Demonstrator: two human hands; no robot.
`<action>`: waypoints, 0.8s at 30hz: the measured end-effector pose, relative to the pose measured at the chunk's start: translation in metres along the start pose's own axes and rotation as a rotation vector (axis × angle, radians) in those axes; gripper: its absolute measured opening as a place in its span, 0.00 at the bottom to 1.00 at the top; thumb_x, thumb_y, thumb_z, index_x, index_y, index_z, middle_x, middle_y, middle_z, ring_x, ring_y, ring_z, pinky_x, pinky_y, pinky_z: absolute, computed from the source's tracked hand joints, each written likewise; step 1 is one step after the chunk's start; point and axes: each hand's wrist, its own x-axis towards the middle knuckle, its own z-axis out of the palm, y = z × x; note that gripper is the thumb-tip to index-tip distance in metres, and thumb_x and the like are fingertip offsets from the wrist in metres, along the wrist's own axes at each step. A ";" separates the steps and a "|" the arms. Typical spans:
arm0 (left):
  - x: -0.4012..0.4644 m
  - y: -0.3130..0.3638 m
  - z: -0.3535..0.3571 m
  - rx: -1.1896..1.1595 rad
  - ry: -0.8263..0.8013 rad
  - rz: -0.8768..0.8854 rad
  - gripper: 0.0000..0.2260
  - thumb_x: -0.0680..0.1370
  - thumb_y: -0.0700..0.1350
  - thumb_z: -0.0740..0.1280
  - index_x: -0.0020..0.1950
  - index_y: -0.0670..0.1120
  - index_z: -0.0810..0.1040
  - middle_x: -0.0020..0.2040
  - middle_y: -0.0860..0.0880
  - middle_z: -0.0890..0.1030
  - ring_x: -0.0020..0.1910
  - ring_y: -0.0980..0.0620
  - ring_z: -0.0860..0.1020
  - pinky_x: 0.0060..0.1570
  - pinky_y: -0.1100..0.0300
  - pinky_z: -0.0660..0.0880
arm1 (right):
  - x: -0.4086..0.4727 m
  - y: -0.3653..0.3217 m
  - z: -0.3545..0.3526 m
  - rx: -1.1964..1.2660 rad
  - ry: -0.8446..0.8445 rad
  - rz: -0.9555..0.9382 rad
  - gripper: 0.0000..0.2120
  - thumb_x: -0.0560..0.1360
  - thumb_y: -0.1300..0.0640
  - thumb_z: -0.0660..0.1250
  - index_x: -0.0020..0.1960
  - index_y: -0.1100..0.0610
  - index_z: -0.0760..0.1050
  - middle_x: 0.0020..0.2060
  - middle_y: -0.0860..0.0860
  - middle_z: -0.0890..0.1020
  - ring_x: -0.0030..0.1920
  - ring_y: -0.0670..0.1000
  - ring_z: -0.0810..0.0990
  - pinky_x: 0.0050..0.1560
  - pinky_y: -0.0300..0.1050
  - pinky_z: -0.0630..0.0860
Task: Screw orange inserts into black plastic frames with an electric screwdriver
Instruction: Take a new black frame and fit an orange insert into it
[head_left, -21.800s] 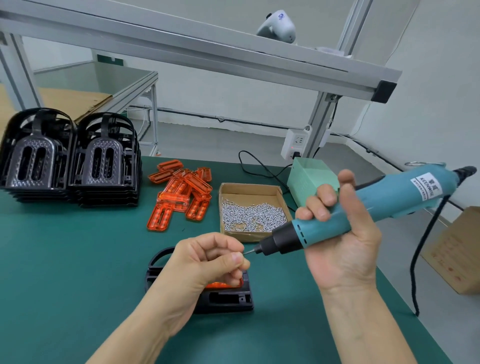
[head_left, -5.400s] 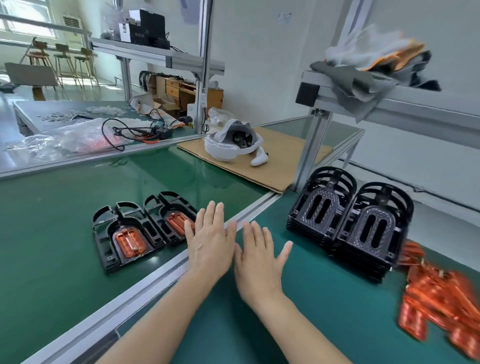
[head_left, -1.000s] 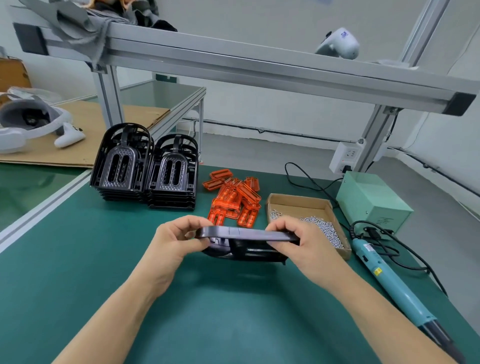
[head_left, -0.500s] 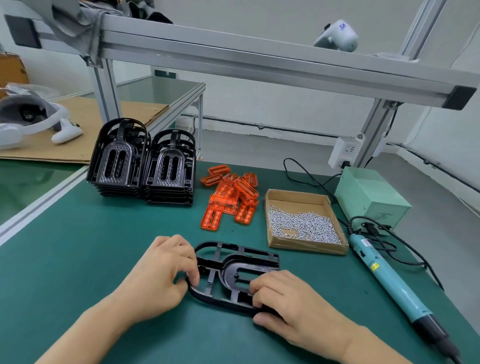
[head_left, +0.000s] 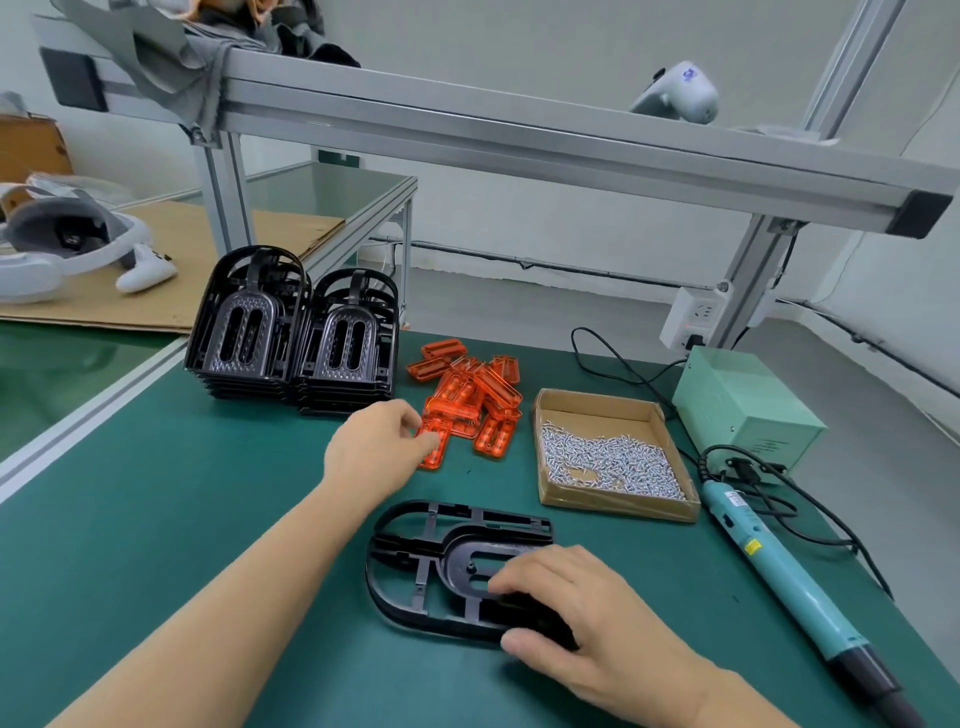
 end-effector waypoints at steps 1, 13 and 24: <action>0.007 0.004 0.005 0.076 -0.026 -0.037 0.12 0.73 0.57 0.69 0.47 0.51 0.72 0.43 0.54 0.77 0.44 0.52 0.75 0.41 0.60 0.68 | 0.002 0.000 -0.001 0.019 0.031 0.026 0.13 0.78 0.46 0.64 0.60 0.50 0.76 0.55 0.41 0.78 0.57 0.39 0.73 0.58 0.37 0.68; 0.023 0.000 0.035 0.237 0.013 -0.140 0.05 0.74 0.43 0.66 0.49 0.45 0.76 0.48 0.46 0.79 0.46 0.44 0.78 0.39 0.59 0.69 | 0.033 0.005 -0.011 0.189 0.204 0.247 0.06 0.77 0.58 0.65 0.53 0.53 0.78 0.50 0.40 0.77 0.54 0.41 0.75 0.58 0.37 0.69; -0.027 0.013 0.002 -0.874 -0.469 -0.009 0.05 0.72 0.39 0.72 0.46 0.45 0.84 0.38 0.48 0.81 0.37 0.53 0.76 0.40 0.61 0.70 | 0.056 0.014 -0.035 0.790 0.399 0.675 0.12 0.78 0.61 0.66 0.59 0.48 0.77 0.50 0.46 0.81 0.44 0.40 0.78 0.46 0.35 0.75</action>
